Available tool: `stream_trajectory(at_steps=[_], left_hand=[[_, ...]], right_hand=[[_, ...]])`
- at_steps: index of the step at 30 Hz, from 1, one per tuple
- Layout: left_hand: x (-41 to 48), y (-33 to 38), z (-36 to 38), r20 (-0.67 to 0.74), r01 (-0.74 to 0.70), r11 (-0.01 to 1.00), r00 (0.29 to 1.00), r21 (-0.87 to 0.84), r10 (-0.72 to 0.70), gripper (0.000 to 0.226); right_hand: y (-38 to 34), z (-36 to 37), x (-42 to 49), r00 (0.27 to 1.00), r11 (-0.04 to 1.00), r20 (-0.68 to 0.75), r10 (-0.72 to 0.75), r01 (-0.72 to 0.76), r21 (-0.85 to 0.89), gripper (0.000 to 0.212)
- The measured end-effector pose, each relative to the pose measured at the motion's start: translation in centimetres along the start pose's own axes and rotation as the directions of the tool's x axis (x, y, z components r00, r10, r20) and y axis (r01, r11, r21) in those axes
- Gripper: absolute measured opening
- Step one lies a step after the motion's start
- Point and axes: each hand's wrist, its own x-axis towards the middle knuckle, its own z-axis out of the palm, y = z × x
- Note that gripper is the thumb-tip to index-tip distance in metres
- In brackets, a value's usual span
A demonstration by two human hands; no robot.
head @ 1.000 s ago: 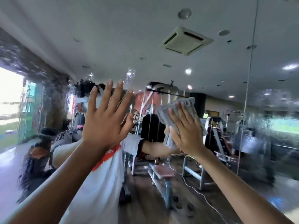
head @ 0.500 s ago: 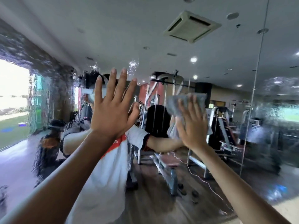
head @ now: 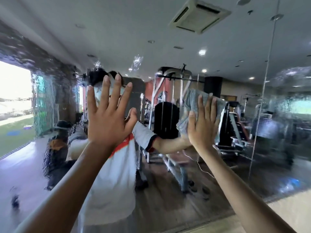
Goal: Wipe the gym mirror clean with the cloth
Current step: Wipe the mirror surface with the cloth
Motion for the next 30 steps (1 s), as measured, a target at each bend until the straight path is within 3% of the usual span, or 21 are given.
stream_trajectory(at_steps=[1, 3, 5, 7, 8, 10, 12, 14, 16, 18, 20, 21, 22, 23, 25, 27, 28, 30], left_hand=[[-0.2, -0.1, 0.0, -0.001, -0.005, 1.000, 1.000, -0.002, 0.005, 0.064], [-1.0, -0.4, 0.0, 0.003, -0.013, 1.000, 1.000, -0.009, 0.013, 0.064], [-2.1, -0.7, 0.0, 0.004, -0.026, 0.999, 1.000, -0.027, 0.026, 0.064], [-2.9, -0.9, 0.0, -0.006, -0.035, 0.999, 0.999, -0.025, 0.034, 0.063], [-3.2, -1.0, -0.1, -0.012, -0.035, 0.999, 0.999, -0.019, 0.035, 0.062], [-3.6, -0.7, 0.0, -0.027, -0.026, 1.000, 0.999, -0.005, 0.025, 0.061], [-3.5, -0.5, 0.1, -0.040, -0.018, 1.000, 0.999, 0.017, 0.018, 0.061], [-3.6, -0.4, 0.1, -0.042, -0.023, 1.000, 0.999, 0.014, 0.023, 0.060], [-3.6, -0.8, 0.1, -0.048, -0.033, 0.999, 0.998, 0.005, 0.033, 0.060], [-3.6, -1.0, 0.0, -0.052, -0.038, 0.999, 0.998, 0.002, 0.038, 0.060], [-3.6, -1.1, -0.1, -0.057, -0.041, 0.999, 0.998, -0.007, 0.040, 0.061], [-3.6, -1.1, -0.1, -0.058, -0.043, 0.999, 0.997, -0.011, 0.042, 0.061], [-3.6, -1.0, -0.2, -0.056, -0.040, 0.999, 0.998, -0.011, 0.039, 0.061], [-3.6, -0.9, -0.2, -0.052, -0.033, 0.999, 0.998, -0.007, 0.033, 0.061], [-3.7, -0.6, -0.1, -0.042, -0.015, 1.000, 0.999, 0.012, 0.015, 0.061], [-3.7, -0.4, -0.1, -0.034, -0.008, 1.000, 0.999, 0.021, 0.009, 0.062], [-3.6, -0.4, -0.1, -0.038, -0.012, 1.000, 0.999, 0.017, 0.013, 0.062], [-3.8, -0.6, -0.1, -0.038, -0.024, 1.000, 0.999, 0.009, 0.024, 0.061]], right_hand=[[-1.6, 0.2, 1.0, 0.998, 0.998, -0.004, 0.066, -0.066, 0.011, 0.058], [-4.2, 0.4, -0.1, 1.000, 1.000, 0.020, 0.019, -0.019, 0.016, 0.059], [-5.0, -0.1, -4.5, 0.972, 0.977, 0.098, -0.214, 0.214, 0.013, 0.057], [-3.0, -0.6, -8.9, 0.875, 0.888, 0.159, -0.456, 0.458, 0.029, 0.057], [-1.5, -0.7, -10.2, 0.851, 0.866, 0.169, -0.498, 0.499, 0.043, 0.059], [0.8, -0.6, -10.2, 0.917, 0.927, 0.135, -0.374, 0.371, 0.052, 0.059], [0.8, -0.3, -7.9, 0.990, 0.993, 0.083, -0.117, 0.116, 0.022, 0.057], [-1.4, -0.2, -5.5, 0.994, 0.995, 0.063, 0.088, -0.090, 0.034, 0.058], [-4.3, -0.2, -5.5, 0.992, 0.992, 0.069, 0.106, -0.110, 0.060, 0.062], [-5.6, -0.3, -8.4, 0.986, 0.992, 0.122, -0.114, 0.107, 0.063, 0.060], [-3.6, -0.7, -12.9, 0.870, 0.891, 0.193, -0.453, 0.449, 0.069, 0.056], [-1.4, -0.8, -14.6, 0.798, 0.825, 0.218, -0.561, 0.561, 0.069, 0.056], [0.8, -1.0, -15.7, 0.772, 0.800, 0.227, -0.594, 0.596, 0.066, 0.056], [2.6, -1.2, -16.0, 0.810, 0.836, 0.221, -0.543, 0.545, 0.056, 0.055], [3.8, -1.2, -14.6, 0.958, 0.972, 0.166, -0.233, 0.230, 0.041, 0.056], [1.8, -0.6, -11.6, 0.990, 0.992, 0.090, 0.104, -0.110, 0.054, 0.056], [-0.2, -0.3, -10.4, 0.981, 0.979, 0.067, 0.180, -0.185, 0.084, 0.056], [-3.7, 0.0, -10.7, 0.993, 0.987, 0.069, 0.097, -0.105, 0.123, 0.057]])
